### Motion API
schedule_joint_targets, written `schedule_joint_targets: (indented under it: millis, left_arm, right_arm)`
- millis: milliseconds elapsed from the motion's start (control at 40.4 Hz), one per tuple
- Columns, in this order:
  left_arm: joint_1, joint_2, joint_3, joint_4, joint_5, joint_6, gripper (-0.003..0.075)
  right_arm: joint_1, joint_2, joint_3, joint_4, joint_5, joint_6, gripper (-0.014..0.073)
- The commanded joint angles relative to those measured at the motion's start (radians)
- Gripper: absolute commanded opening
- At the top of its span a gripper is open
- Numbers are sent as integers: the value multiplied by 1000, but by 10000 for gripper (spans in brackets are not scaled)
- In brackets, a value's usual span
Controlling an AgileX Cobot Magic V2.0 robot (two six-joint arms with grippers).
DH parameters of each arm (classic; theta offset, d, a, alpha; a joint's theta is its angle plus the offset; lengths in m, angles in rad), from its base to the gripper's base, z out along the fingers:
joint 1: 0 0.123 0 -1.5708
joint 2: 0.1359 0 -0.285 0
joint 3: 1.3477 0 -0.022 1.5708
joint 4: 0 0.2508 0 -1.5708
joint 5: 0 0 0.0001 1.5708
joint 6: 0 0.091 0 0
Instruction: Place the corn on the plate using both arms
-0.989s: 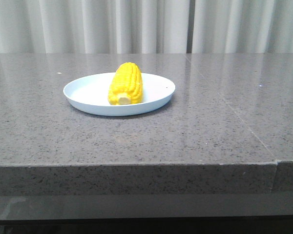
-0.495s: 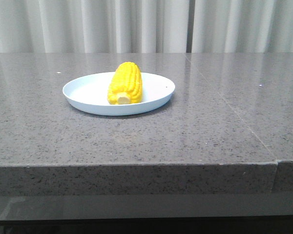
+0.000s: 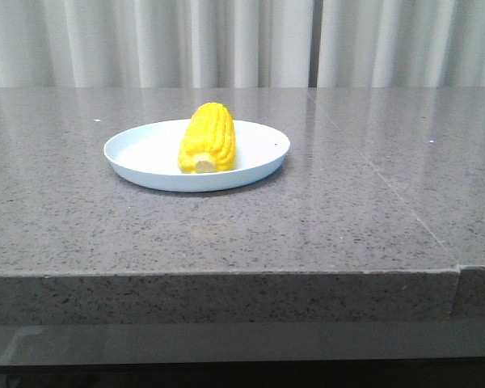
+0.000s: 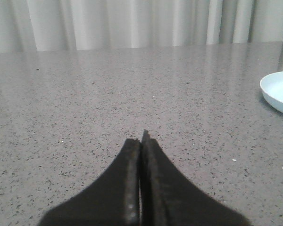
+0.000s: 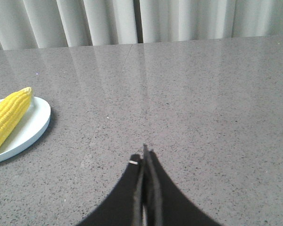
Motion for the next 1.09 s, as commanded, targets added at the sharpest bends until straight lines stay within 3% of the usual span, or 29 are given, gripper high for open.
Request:
schedule_joint_targets:
  millis: [0,173,495,717,1063]
  left_arm:
    - [2,-20,2,-2,-84,-9,-20]
    - [2,-20,2,-2,-84,-9,-20]
    - [2,-20,2,-2,-84,-9,-20]
    - [2,-20,2,-2,-84,-9,-20]
    - [2,-18,2,-2,-84,-9,-20]
  right_arm:
    - [-4,10,-22,-21,-74,-9,-68]
    - [-29,-13,38,-42,-123,-9,-68]
    - [-111,-138,335,-28,-291,-9,-68]
    - [-111,-232,391,-37,-209,-12,-68]
    - [-111,-228,391,-37,-185,-12,-68]
